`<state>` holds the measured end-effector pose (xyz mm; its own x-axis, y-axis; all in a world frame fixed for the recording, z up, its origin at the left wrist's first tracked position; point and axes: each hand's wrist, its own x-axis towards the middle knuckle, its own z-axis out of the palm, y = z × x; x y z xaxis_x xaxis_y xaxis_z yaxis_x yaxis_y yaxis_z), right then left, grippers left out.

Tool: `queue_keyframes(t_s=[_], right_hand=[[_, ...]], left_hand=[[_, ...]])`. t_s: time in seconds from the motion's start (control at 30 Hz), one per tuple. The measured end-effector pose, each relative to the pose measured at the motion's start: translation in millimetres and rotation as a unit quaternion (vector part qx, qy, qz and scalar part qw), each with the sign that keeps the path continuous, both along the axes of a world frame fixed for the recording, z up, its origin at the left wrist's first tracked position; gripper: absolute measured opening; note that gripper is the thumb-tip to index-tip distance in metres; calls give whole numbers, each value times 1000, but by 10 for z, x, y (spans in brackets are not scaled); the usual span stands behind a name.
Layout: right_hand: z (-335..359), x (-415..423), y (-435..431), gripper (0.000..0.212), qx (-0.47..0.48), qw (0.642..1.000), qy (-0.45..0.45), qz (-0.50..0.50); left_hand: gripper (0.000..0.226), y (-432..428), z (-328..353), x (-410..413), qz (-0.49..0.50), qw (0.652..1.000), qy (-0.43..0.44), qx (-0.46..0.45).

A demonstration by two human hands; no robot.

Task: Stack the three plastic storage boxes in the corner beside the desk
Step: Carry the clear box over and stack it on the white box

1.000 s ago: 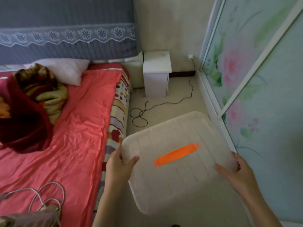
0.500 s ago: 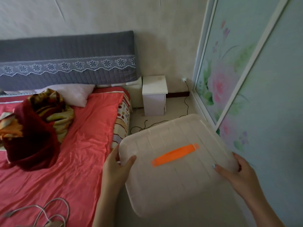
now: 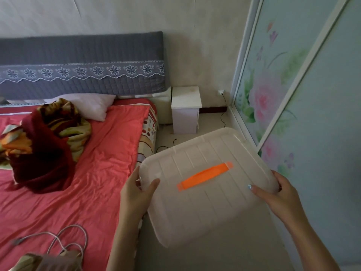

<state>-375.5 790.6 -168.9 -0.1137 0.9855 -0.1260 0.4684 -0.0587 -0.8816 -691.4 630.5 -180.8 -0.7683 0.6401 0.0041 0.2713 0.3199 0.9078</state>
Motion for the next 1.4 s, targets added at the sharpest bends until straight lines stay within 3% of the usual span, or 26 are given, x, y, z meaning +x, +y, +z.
queue_keyframes(t_s=[0.4,0.7,1.03,1.4], right_hand=[[44,-568,13,50,21,992,12,121],[34,-1017,33,67,-24,961,2,277],[-55,-1359,-538,78,-26,876,4,482],[-67,-1505,-1739,78,-43,755,11,654]], left_hand=[[62,-756,11,-55,139,990,9,7],[56,-1573,61,547,289,954,80,18],[59,-2526,8,1807,497,862,97,-14],[61,-3388,68,3128,681,727,70,-56]])
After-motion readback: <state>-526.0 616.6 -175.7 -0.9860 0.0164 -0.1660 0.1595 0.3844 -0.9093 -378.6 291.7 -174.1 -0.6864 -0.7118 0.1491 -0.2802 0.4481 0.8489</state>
